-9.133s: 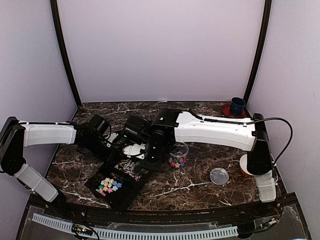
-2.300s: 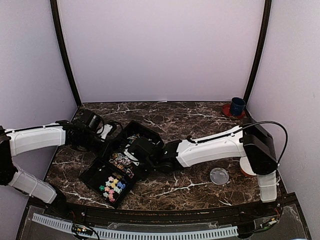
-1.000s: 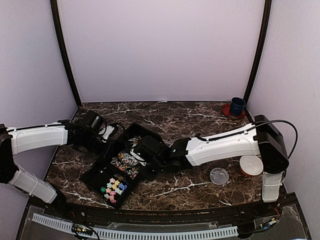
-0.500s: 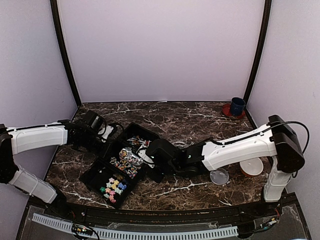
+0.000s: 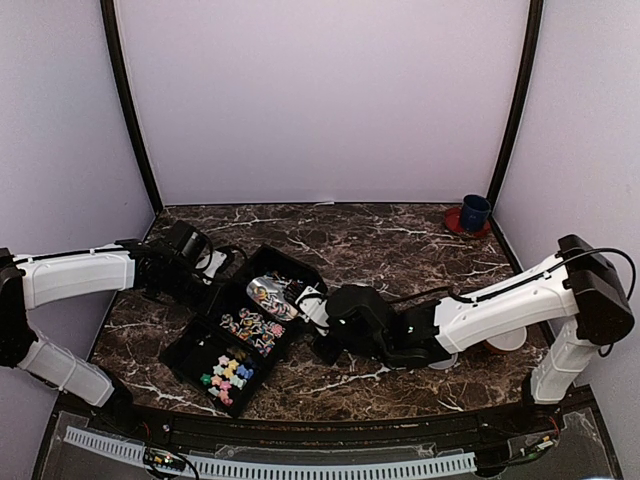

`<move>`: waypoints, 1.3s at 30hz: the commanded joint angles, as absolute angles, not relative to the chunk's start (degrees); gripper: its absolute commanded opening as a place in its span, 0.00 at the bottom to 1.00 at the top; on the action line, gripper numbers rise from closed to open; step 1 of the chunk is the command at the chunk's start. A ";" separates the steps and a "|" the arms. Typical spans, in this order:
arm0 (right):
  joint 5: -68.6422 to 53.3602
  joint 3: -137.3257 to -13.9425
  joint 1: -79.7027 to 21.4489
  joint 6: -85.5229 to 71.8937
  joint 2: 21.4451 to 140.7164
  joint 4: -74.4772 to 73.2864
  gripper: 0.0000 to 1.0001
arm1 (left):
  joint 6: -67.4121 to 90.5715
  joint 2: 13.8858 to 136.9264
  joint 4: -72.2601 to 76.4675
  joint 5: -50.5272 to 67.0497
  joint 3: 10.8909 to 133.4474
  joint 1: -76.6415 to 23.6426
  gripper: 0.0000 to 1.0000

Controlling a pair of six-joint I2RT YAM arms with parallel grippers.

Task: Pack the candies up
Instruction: Place the fake candies in the packing bottle.

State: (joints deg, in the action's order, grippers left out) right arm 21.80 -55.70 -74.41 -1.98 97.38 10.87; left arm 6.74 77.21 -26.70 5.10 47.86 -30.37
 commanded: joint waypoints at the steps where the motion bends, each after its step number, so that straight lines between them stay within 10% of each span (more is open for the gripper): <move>1: 25.83 -55.04 -75.15 -1.06 92.48 13.22 0.00 | 8.48 74.27 -22.74 8.05 50.88 -30.06 0.00; 39: 28.44 -71.18 -70.09 -25.44 81.12 -59.87 0.00 | 9.32 74.11 -22.85 7.60 50.90 -29.97 0.00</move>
